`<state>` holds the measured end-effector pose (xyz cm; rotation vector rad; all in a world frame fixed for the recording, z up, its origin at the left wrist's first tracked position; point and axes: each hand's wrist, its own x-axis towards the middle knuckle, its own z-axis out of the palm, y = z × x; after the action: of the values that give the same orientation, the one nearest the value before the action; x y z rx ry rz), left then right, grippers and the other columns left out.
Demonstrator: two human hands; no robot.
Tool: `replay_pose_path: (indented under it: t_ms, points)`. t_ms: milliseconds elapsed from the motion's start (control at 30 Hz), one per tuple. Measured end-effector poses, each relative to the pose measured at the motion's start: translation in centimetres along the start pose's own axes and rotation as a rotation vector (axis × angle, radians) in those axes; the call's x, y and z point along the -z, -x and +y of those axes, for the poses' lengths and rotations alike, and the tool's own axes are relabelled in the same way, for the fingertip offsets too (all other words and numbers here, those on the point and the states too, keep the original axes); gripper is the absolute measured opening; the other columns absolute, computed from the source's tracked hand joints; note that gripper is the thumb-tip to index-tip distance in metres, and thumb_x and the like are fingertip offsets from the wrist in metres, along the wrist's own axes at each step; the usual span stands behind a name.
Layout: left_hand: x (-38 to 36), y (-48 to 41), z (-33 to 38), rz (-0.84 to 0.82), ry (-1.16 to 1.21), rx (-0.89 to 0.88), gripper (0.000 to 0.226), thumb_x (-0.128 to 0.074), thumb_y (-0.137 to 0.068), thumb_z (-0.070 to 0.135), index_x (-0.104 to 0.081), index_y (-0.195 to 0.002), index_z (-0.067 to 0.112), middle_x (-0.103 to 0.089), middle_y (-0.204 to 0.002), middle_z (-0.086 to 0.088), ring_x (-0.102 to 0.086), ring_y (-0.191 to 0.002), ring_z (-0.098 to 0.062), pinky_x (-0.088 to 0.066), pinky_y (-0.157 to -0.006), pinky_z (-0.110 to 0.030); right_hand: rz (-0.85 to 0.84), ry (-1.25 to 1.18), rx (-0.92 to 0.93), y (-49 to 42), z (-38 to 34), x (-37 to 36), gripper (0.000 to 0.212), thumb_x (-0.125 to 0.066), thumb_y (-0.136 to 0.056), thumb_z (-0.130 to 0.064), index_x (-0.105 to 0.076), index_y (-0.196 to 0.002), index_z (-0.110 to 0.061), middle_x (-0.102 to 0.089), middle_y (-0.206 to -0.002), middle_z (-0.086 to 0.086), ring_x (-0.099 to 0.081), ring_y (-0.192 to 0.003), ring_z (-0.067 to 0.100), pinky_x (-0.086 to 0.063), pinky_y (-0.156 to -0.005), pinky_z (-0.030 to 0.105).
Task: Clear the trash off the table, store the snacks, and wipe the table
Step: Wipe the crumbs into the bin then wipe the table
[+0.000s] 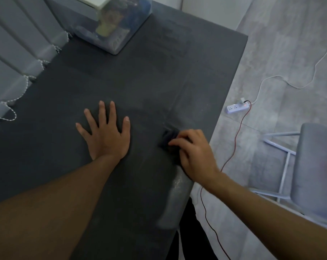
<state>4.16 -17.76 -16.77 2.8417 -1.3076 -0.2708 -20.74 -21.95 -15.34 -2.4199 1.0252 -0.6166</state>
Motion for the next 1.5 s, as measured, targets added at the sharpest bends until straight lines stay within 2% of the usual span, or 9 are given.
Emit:
replay_pose_path:
  t_ms: [167, 233, 433, 600, 700, 933, 1167, 1367, 1500]
  points:
    - [0.1, 0.1, 0.0, -0.003, 0.002, -0.002, 0.07, -0.007, -0.097, 0.067, 0.002, -0.159, 0.036, 0.006, -0.168, 0.008, 0.012, -0.153, -0.033, 0.004, -0.119, -0.065, -0.31, -0.052, 0.412, 4.2, -1.7, -0.1, 0.028, -0.049, -0.098, -0.024, -0.074, -0.108, -0.021, -0.064, -0.11, 0.006, -0.057, -0.098, 0.025, -0.048, -0.081, 0.033]
    - [0.1, 0.1, 0.0, -0.002, -0.003, 0.0, 0.07, -0.007, -0.097, 0.067, 0.002, -0.159, 0.035, 0.005, -0.168, 0.007, 0.012, -0.153, -0.033, 0.004, -0.119, -0.065, -0.265, -0.018, 0.423, 2.5, 0.2, 0.8, 0.038, -0.038, -0.103, -0.027, -0.075, -0.108, -0.018, -0.065, -0.108, 0.009, -0.058, -0.095, 0.028, -0.047, -0.082, 0.035]
    - [0.1, 0.1, 0.1, -0.001, -0.005, 0.0, 0.07, -0.007, -0.097, 0.067, 0.002, -0.159, 0.035, 0.005, -0.168, 0.007, 0.012, -0.153, -0.033, 0.004, -0.119, -0.064, 0.171, 0.044, -0.235, -2.2, 2.8, 1.0, 0.033, -0.046, -0.087, -0.015, -0.074, -0.105, -0.016, -0.059, -0.106, 0.005, -0.051, -0.097, 0.023, -0.044, -0.085, 0.028]
    - [0.1, 0.1, 0.1, 0.003, 0.008, 0.001, 0.07, -0.008, -0.097, 0.067, 0.002, -0.159, 0.035, 0.005, -0.168, 0.007, 0.012, -0.153, -0.032, 0.004, -0.119, -0.064, -0.254, -0.058, 0.347, 1.3, -0.9, 0.2, 0.032, -0.05, -0.091, -0.014, -0.074, -0.112, -0.017, -0.064, -0.112, 0.009, -0.057, -0.098, 0.028, -0.048, -0.085, 0.033]
    - [0.1, 0.1, 0.2, 0.002, 0.004, 0.008, 0.07, -0.007, -0.097, 0.067, 0.003, -0.159, 0.036, 0.005, -0.168, 0.008, 0.012, -0.153, -0.032, 0.003, -0.119, -0.064, -0.307, 0.01, 0.483, -2.5, 2.2, 1.1, 0.035, -0.046, -0.093, -0.013, -0.073, -0.115, -0.018, -0.064, -0.112, 0.011, -0.058, -0.097, 0.028, -0.048, -0.084, 0.035]
    - [0.1, -0.1, 0.3, 0.003, -0.031, 0.017, 0.07, -0.004, -0.097, 0.067, 0.007, -0.158, 0.037, 0.008, -0.168, 0.007, 0.013, -0.153, -0.032, 0.002, -0.119, -0.064, 0.187, 0.007, -0.24, -11.5, 5.7, 0.2, 0.038, -0.052, -0.084, 0.0, -0.072, -0.112, -0.013, -0.059, -0.107, 0.007, -0.049, -0.099, 0.024, -0.045, -0.087, 0.035]
    - [0.2, -0.2, 0.5, -0.01, -0.053, 0.034, 0.071, -0.004, -0.096, 0.068, 0.01, -0.158, 0.037, 0.011, -0.168, 0.002, 0.013, -0.153, -0.032, 0.001, -0.119, -0.064, -0.23, -0.007, 0.463, -10.6, 4.6, 0.5, 0.034, -0.051, -0.091, -0.006, -0.073, -0.116, -0.015, -0.062, -0.115, 0.01, -0.056, -0.101, 0.028, -0.048, -0.086, 0.034]
    - [1.4, -1.9, 0.3, 0.067, 0.038, 0.033, 0.063, -0.034, -0.095, 0.063, -0.035, -0.149, 0.03, -0.032, -0.157, -0.003, -0.021, -0.145, -0.037, -0.016, -0.118, -0.063, 0.124, -0.016, -0.195, -15.8, 5.7, -0.8, 0.04, -0.05, -0.086, 0.003, -0.071, -0.117, -0.011, -0.057, -0.11, 0.009, -0.048, -0.102, 0.024, -0.046, -0.088, 0.037]
    - [1.6, -5.0, 0.0, 0.182, 0.165, 0.043, 0.057, -0.038, -0.091, 0.056, -0.047, -0.133, 0.018, -0.042, -0.137, -0.015, -0.032, -0.133, -0.038, -0.023, -0.117, -0.059, -0.112, -0.09, 0.318, -13.0, 2.7, -1.9, 0.038, -0.04, -0.097, -0.009, -0.075, -0.111, -0.013, -0.063, -0.111, 0.01, -0.056, -0.1, 0.029, -0.048, -0.09, 0.034]
